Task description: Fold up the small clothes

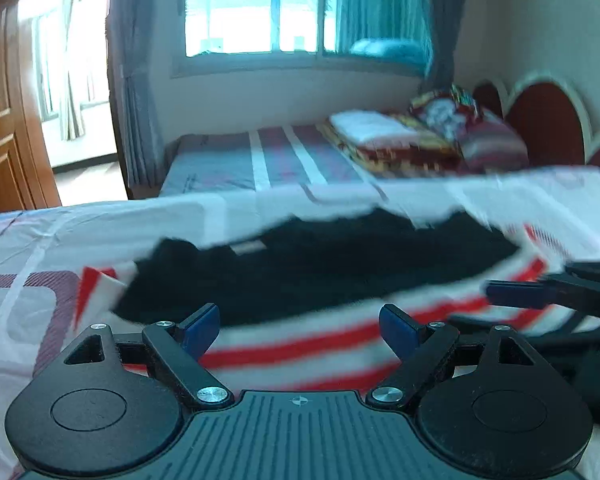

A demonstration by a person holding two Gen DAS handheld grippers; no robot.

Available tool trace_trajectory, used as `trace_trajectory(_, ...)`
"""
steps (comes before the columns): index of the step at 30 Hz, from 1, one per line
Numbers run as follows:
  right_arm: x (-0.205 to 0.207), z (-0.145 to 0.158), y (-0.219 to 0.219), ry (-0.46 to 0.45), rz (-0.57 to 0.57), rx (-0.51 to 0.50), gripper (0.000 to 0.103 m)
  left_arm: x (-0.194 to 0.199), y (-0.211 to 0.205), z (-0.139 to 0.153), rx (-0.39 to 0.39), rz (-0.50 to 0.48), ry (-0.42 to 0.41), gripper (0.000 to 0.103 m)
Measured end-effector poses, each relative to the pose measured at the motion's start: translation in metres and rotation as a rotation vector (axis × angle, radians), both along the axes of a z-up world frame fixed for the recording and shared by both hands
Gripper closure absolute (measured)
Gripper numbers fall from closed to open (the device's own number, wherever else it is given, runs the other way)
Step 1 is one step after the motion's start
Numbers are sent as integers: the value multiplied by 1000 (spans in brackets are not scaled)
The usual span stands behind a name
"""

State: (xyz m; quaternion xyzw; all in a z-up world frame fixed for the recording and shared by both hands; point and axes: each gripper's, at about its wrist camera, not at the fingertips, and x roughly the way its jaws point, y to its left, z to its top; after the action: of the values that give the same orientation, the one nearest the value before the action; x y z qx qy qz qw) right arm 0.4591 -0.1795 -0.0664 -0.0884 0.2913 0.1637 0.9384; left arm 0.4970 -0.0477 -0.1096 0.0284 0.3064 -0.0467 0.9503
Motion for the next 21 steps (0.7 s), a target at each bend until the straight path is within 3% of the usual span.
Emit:
trace_trajectory(3,-18,-13,26,-13,73,-80,63,-8,3,-12,95,47,48,17)
trace_trajectory(6,-26,-19,15,-13,32,-156,57,-21,47,-19,111,146,65,17)
trace_trajectory(9,-29,-15,-31,24,-105,-123,51,-41,89,-14,74,207,80,17)
trace_trajectory(11,-32,-7,-63,58,-155,-49,52,-57,102,-3,66,226,65,17)
trace_trajectory(14,-48,13,-102,16,-220,90,53,-80,116,-2,36,242,59,17)
trace_trajectory(17,-50,14,-131,85,-267,175,62,-89,128,-16,23,240,92,17)
trace_trajectory(20,-48,2,-135,171,-251,160,65,-92,132,-29,2,247,126,17)
trace_trajectory(21,-49,-2,-131,190,-240,143,75,-91,134,-31,-12,253,128,17)
